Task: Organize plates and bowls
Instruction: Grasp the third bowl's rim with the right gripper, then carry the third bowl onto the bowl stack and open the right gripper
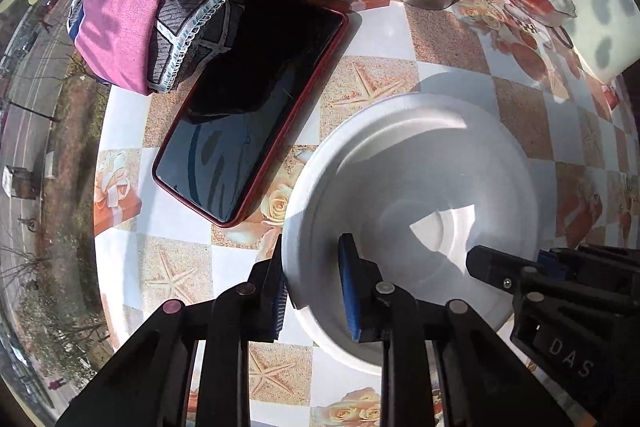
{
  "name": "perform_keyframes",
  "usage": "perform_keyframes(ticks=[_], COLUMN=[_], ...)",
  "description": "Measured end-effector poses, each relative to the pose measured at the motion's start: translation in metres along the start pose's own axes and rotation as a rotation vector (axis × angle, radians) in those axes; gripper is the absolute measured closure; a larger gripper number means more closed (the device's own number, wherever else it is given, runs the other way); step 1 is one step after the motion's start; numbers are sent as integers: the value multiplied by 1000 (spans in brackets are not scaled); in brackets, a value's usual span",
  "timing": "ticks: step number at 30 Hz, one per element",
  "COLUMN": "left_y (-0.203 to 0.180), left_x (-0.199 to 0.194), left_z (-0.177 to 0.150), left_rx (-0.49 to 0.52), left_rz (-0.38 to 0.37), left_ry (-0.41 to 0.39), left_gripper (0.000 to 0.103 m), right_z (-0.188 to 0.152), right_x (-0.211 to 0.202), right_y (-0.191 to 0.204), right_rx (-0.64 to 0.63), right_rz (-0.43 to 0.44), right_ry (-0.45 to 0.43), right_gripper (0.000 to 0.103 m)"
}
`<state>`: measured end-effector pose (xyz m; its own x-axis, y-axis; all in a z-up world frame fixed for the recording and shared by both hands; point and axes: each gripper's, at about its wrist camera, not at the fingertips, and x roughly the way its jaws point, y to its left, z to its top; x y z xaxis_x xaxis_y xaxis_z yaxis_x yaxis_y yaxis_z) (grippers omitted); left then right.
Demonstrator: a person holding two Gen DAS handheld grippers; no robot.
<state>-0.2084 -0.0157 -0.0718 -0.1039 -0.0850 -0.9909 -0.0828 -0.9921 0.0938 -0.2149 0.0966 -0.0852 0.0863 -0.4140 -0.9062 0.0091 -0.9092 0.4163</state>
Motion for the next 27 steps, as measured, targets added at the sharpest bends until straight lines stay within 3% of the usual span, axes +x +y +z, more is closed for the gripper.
perform_keyframes(ticks=[6, 13, 19, 27], left_y=[-36, -60, -71, -91], left_x=[-1, -4, -24, -72], left_z=[-60, -113, -126, -146], left_rx=[67, 112, 140, 213], left_rz=[-21, -32, -28, -36], left_ry=[33, 61, 29, -34], left_gripper=[77, 77, 77, 77], right_z=[-46, -99, -108, -137], right_x=[3, 11, 1, -41], right_y=[-7, -19, -3, -16], right_rx=[-67, -38, -34, -3], right_rz=[-70, -73, -63, -67], right_ry=[76, 127, 108, 28], right_gripper=[86, 86, 86, 86])
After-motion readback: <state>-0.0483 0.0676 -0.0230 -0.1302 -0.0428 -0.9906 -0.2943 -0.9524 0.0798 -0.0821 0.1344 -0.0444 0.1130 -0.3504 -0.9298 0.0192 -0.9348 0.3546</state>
